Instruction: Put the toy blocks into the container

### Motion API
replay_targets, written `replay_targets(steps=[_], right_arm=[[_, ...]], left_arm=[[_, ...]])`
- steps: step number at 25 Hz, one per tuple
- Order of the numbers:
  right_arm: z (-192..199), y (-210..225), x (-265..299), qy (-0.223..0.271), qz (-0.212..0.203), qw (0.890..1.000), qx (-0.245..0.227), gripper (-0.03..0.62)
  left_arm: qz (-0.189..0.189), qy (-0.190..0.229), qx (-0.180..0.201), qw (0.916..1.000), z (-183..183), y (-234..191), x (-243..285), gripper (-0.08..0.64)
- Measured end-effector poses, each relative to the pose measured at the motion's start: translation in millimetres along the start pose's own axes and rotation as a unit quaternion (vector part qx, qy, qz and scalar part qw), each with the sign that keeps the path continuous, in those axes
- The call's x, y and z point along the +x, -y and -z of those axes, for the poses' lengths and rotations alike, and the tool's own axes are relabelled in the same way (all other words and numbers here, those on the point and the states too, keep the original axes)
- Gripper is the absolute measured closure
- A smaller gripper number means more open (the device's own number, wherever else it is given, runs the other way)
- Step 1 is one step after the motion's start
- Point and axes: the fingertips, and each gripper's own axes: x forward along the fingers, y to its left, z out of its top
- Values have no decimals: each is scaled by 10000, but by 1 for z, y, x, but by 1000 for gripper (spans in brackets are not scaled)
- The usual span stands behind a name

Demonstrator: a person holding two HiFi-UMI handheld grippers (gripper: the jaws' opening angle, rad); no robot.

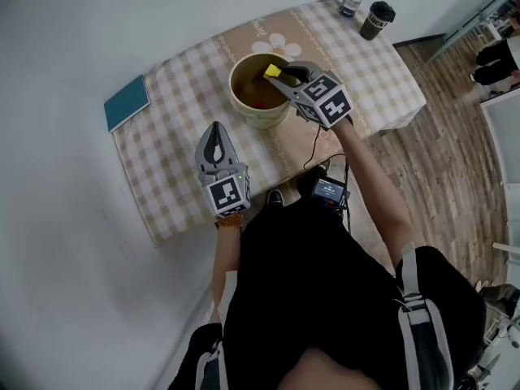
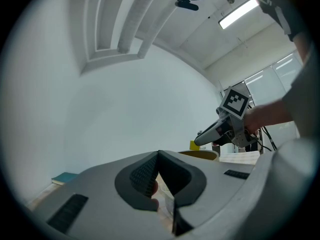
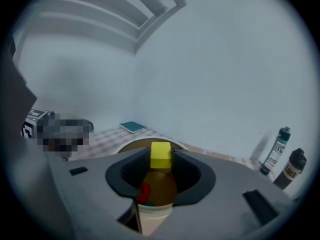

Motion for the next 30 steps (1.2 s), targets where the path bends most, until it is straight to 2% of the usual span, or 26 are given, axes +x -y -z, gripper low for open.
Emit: replay_targets(steps=[18,30], right_arm=[[-10,-1,-6,128,46,9999,-19,460],[-3,3,2,61,43,10000,4,459]], left_arm=[[35,49,77,10000,-2,4,-6,562],[21,-46,81,10000,2,-1,-3,561]])
